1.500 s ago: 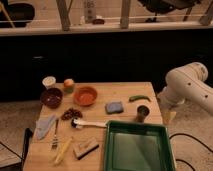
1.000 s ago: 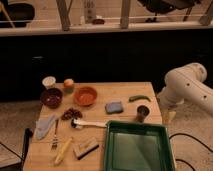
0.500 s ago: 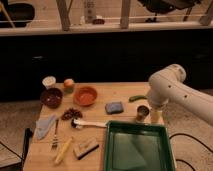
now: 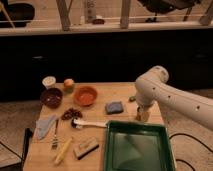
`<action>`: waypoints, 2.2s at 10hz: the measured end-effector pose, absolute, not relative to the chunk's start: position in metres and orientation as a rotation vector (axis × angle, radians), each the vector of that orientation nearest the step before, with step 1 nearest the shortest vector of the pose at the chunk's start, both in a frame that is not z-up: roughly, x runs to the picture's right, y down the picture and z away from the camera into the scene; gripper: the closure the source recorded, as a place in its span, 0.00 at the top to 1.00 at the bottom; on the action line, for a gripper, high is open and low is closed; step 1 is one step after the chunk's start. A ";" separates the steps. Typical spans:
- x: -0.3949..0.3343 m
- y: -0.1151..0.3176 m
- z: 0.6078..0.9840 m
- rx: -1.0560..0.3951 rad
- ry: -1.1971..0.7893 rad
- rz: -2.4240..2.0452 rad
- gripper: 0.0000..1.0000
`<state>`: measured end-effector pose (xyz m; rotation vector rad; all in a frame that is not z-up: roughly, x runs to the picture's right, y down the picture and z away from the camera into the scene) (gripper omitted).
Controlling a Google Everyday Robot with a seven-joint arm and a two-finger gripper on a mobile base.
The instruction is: Wipe red bowl with sponge
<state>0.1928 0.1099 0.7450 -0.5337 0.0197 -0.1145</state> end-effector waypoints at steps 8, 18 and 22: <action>0.152 0.107 0.783 -0.510 -0.016 -0.208 0.80; 0.119 0.105 0.825 -0.504 -0.074 -0.277 0.80; 0.113 0.106 0.842 -0.511 -0.099 -0.301 0.80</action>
